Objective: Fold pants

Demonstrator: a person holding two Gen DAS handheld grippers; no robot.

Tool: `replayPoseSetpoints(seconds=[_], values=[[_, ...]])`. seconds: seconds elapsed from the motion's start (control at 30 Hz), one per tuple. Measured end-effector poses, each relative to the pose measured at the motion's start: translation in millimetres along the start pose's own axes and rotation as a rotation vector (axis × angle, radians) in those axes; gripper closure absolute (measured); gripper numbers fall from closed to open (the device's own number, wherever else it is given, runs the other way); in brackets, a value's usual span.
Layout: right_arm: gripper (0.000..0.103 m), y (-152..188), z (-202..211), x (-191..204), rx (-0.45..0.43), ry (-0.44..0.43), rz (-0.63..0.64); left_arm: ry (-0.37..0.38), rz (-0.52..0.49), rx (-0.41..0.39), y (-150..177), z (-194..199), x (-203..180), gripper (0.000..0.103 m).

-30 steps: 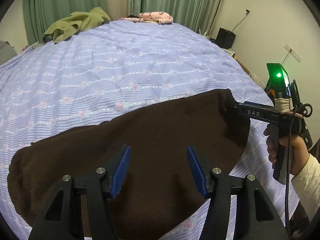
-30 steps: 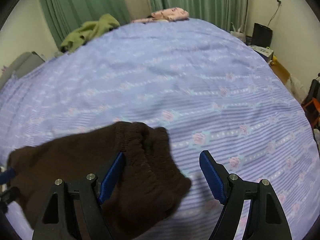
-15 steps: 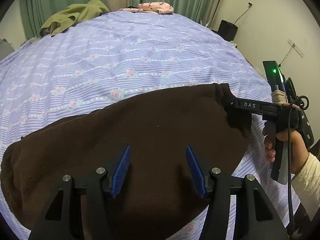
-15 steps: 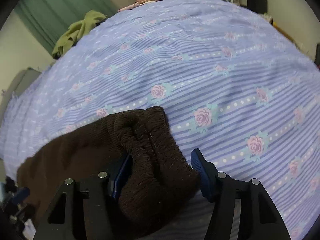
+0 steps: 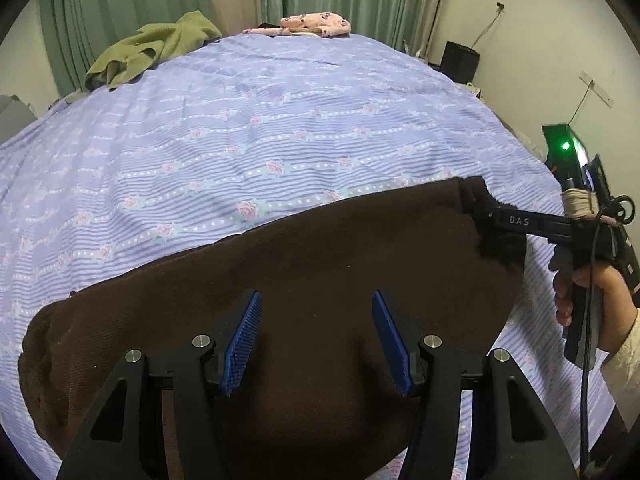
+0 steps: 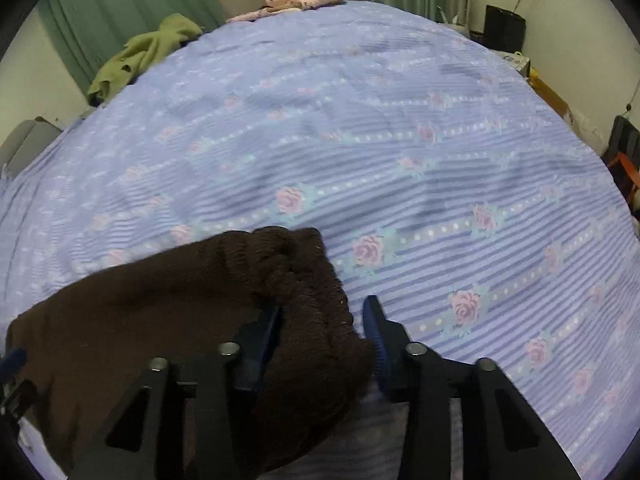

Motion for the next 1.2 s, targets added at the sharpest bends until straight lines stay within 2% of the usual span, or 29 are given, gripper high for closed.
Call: replayPoseSetpoints(seconds=[0.07, 0.13, 0.23, 0.3, 0.33, 0.37, 0.4, 0.53, 0.67, 0.7, 0.77, 0.87, 0.9, 1.0, 1.1, 1.17, 1.2], values=[[0.048, -3.1, 12.0, 4.5, -0.033, 0.012, 0.022, 0.005, -0.011, -0.005, -1.0, 1.3, -1.7, 0.046], [0.047, -5.2, 32.5, 11.2, -0.095, 0.024, 0.062, 0.007, -0.016, -0.02, -2.9, 4.3, -2.4, 0.041], [0.047, -9.6, 56.6, 27.8, -0.202, 0.031, 0.176, 0.013, -0.012, -0.03, -6.0, 5.5, -2.8, 0.041], [0.048, -10.3, 52.6, 32.1, -0.177, 0.027, 0.214, 0.022, -0.006, -0.03, -6.9, 5.1, -3.2, 0.041], [0.056, -10.6, 47.7, 31.6, -0.151, 0.006, 0.21, 0.027, -0.004, -0.029, -7.4, 4.6, -4.1, 0.041], [0.073, -11.5, 40.1, 31.4, -0.114, -0.022, 0.195, 0.03, -0.004, -0.029, -8.0, 4.3, -5.1, 0.041], [0.076, -11.6, 34.5, 29.2, -0.083, -0.048, 0.176, 0.031, -0.007, -0.03, -8.2, 4.2, -5.5, 0.041], [0.075, -9.1, 13.9, 19.4, -0.012, -0.104, 0.115, 0.027, -0.019, -0.028, -7.1, 2.6, -6.9, 0.041], [0.07, -2.9, -5.2, 22.6, 0.03, -0.082, 0.133, 0.038, -0.004, -0.019, -5.9, -0.9, -8.1, 0.041], [0.071, -3.1, -6.1, 24.5, 0.033, -0.07, 0.141, 0.042, -0.001, -0.02, -6.2, -0.8, -8.5, 0.041], [0.08, -4.5, -0.9, 31.4, 0.034, -0.043, 0.178, 0.044, 0.001, -0.026, -7.4, 0.5, -8.6, 0.041], [0.083, -13.5, 24.3, 32.0, -0.043, -0.032, 0.209, 0.035, -0.003, -0.047, -11.2, 2.2, -7.8, 0.041], [0.083, -17.0, 27.7, 30.0, -0.051, -0.045, 0.2, 0.03, -0.005, -0.046, -12.1, 0.2, -7.3, 0.041], [0.084, -18.2, 9.8, 24.5, -0.025, -0.009, 0.221, 0.012, -0.012, -0.03, -12.1, -7.8, -5.6, 0.041], [0.079, -14.7, 1.0, 27.8, -0.011, 0.006, 0.266, 0.003, -0.021, -0.013, -9.4, -11.9, -5.0, 0.041], [0.054, -18.3, 12.6, 20.9, -0.025, 0.009, 0.219, -0.001, -0.019, -0.015, -8.8, -10.6, -4.4, 0.039], [0.049, -21.3, 24.4, 14.2, -0.049, 0.004, 0.172, -0.003, -0.018, -0.019, -9.1, -9.0, -4.3, 0.037]])
Point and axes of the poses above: each gripper's, at about its wrist camera, not at the fingertips, and z roughly against the way its jaws point, x to its left, y to its underside, the point moved 7 cm from there along -z, roughly the way its jaws point, and after that the axes turned 10 degrees about -z, right-handed, at the moved point
